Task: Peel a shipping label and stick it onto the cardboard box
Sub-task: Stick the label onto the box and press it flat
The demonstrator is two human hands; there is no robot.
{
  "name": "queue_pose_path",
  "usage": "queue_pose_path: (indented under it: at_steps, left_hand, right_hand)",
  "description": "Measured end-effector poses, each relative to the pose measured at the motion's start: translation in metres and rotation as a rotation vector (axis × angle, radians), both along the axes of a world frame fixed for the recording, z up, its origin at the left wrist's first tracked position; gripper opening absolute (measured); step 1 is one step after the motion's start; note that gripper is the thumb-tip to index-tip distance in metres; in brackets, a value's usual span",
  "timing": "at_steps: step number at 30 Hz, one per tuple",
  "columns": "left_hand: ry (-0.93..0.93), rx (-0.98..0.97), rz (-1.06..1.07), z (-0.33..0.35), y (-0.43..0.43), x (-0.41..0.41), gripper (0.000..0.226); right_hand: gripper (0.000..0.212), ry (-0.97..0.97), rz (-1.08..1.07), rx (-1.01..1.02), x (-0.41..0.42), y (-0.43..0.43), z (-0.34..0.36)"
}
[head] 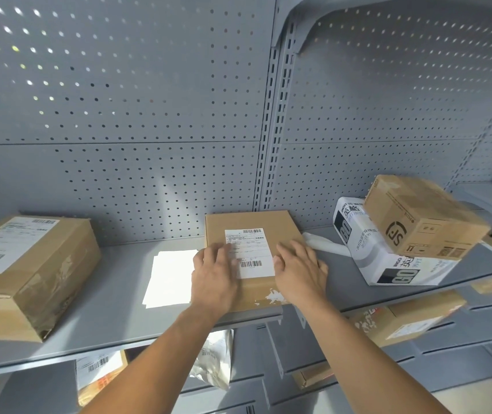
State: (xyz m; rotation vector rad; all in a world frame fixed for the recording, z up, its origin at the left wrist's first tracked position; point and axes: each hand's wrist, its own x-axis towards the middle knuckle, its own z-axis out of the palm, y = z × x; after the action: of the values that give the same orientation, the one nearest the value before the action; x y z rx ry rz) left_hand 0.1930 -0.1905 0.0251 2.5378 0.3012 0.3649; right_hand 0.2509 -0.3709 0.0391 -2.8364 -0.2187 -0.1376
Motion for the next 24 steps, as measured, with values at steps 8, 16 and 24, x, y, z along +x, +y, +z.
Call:
queue_pose_path:
  at_steps: [8,16,24]
  left_hand:
    - [0.026,0.063,0.032,0.001,-0.003,0.0,0.096]
    - [0.003,-0.014,0.019,0.003,-0.001,-0.001,0.051]
    - [0.054,-0.057,-0.02,0.018,0.01,0.006,0.075]
  right_hand:
    - [0.098,0.001,-0.003,-0.069,-0.001,0.005,0.002]
    - [0.056,0.003,-0.019,0.001,0.004,0.001,0.001]
    - [0.082,0.049,0.015,-0.034,0.02,0.003,0.024]
